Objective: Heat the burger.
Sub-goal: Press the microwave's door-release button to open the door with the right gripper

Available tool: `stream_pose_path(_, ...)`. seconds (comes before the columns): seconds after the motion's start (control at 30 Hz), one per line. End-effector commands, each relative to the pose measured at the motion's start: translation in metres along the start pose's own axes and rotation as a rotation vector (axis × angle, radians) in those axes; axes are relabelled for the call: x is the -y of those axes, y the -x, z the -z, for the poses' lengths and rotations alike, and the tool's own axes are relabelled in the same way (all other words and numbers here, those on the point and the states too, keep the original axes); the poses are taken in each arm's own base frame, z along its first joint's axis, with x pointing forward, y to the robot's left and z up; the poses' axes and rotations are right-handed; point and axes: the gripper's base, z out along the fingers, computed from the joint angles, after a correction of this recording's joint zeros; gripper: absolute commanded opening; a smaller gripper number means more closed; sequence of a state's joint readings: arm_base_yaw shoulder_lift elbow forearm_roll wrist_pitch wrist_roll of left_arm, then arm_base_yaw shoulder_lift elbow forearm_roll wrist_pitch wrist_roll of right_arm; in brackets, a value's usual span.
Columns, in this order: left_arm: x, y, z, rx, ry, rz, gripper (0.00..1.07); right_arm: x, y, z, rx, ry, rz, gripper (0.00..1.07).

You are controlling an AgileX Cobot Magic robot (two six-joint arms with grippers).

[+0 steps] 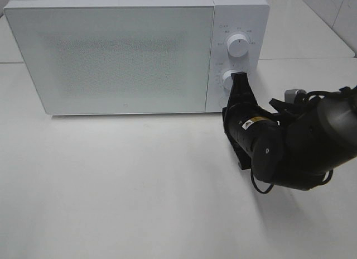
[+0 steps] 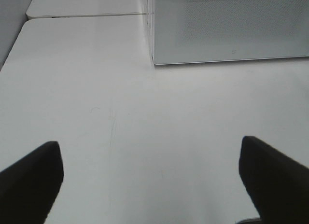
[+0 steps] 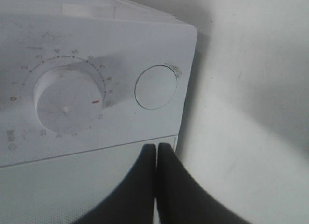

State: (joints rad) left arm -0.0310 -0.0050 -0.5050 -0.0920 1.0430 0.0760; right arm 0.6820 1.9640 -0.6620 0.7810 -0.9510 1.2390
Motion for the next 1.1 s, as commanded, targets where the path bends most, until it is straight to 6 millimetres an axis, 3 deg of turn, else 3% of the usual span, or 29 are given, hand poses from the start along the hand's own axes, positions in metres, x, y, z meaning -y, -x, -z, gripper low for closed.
stream_pose_path(0.03, 0.001, -0.001, 0.002, 0.023, 0.0, 0.008, 0.9, -0.005, 0.0, -0.008, -0.001, 0.015, -0.005, 0.0)
stream_pose_path(0.43, 0.001, -0.001, 0.002, 0.023, -0.001, 0.008, 0.9, -0.005, 0.008, -0.042, 0.033, -0.012, -0.029, 0.0)
stream_pose_path(1.1, 0.001, -0.001, 0.002, 0.023, 0.0, 0.008, 0.9, -0.006, 0.004, -0.071, 0.065, -0.005, -0.074, 0.0)
